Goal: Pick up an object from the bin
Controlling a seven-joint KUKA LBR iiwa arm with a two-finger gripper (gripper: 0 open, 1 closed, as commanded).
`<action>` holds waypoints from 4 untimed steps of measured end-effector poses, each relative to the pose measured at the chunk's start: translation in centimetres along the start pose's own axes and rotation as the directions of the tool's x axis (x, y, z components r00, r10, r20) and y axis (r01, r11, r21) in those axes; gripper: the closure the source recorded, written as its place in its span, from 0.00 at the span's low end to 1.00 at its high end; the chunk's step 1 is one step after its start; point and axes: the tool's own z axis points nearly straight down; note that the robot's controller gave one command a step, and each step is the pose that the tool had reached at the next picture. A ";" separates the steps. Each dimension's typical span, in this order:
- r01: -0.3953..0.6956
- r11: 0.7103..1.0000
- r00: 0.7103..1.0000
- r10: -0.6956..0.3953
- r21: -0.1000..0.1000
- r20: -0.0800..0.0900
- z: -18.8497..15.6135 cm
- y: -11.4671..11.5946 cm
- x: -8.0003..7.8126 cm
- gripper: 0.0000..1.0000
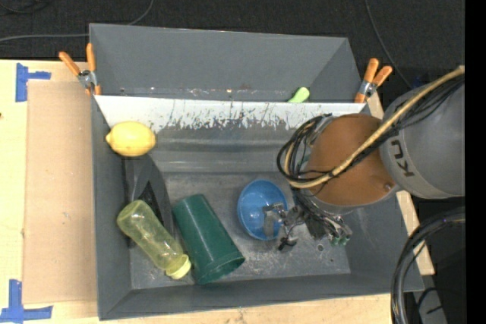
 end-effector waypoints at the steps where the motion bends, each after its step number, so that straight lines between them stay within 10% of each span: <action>1: -0.001 1.000 1.000 0.001 0.000 0.000 0.0 0.0 0.0 1.00; 3: 0.012 1.000 1.000 -0.012 -0.003 -0.009 -0.4 1.6 1.9 1.00; 4: -0.006 1.000 1.000 0.006 -0.002 -0.008 -8.8 -0.5 1.0 1.00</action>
Offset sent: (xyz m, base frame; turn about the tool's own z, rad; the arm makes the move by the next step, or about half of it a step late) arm -0.0083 -0.0165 0.0938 -0.0055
